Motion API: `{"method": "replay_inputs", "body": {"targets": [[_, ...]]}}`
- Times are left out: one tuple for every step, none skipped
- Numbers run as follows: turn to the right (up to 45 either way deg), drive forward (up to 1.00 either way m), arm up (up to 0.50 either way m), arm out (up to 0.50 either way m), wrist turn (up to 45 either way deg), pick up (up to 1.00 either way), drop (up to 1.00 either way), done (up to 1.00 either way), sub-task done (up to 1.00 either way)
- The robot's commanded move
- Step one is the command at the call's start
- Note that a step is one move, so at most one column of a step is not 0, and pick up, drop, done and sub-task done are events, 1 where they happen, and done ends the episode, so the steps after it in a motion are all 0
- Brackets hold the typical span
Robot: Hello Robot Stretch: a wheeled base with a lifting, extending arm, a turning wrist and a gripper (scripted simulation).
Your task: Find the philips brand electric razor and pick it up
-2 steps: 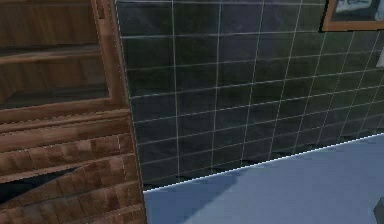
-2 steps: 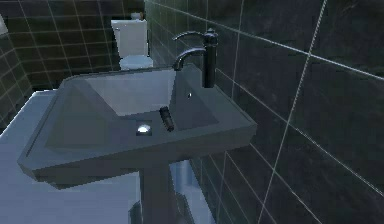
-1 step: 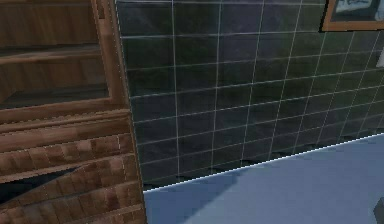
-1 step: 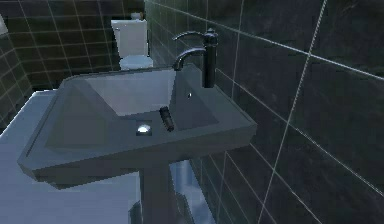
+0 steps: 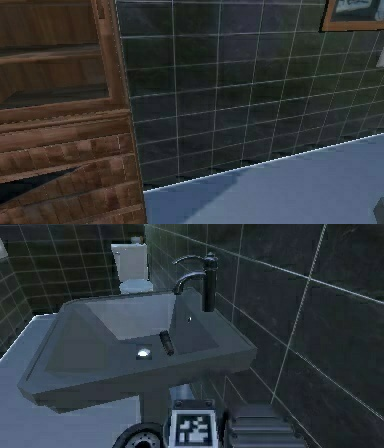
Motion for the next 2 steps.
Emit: {"method": "replay_inputs", "body": {"targets": [[0.0,0.0,0.0,0.5,0.0,0.0,0.0,0.0,0.0],[0.0,0.0,0.0,0.0,45.0,0.0,0.0,0.0,0.0]]}}
